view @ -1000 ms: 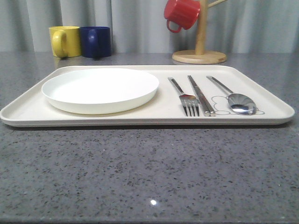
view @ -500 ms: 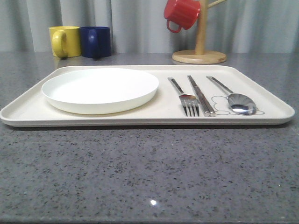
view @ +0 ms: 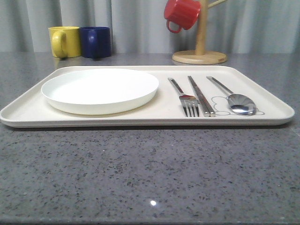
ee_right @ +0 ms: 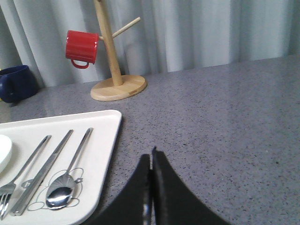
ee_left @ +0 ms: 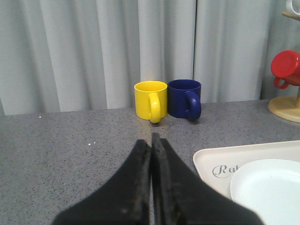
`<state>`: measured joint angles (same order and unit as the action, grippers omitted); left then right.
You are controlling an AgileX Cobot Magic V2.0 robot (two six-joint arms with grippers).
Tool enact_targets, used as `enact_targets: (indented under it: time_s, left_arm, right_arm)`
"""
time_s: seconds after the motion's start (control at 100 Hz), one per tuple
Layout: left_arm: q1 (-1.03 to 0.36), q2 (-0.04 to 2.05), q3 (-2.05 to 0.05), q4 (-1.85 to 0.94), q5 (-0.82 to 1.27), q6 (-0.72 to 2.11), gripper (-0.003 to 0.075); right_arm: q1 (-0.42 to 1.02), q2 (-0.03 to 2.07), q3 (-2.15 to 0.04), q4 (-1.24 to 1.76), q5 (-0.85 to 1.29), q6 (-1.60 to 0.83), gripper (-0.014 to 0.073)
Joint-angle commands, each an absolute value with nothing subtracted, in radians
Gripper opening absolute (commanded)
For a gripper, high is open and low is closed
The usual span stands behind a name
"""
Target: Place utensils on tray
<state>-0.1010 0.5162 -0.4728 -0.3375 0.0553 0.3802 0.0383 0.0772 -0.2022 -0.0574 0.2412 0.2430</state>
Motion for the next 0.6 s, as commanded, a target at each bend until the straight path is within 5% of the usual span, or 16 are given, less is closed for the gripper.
enact_targets:
  time_s: [0.0, 0.28, 0.59]
  left_arm:
    - [-0.099, 0.518, -0.501, -0.344, -0.021, 0.375, -0.0018]
    - [-0.099, 0.518, -0.501, -0.344, -0.021, 0.375, -0.0018]
    - [-0.099, 0.518, -0.501, -0.344, -0.022, 0.375, -0.0018]
  right_arm:
    - [0.024, 0.057, -0.17, -0.066, 0.09, 0.233, -0.0068]
    - [0.023, 0.0, 0.013, -0.067, -0.147, 0.224, -0.0068]
    - [0.023, 0.0, 0.009, -0.067, -0.128, 0.224, -0.0068]
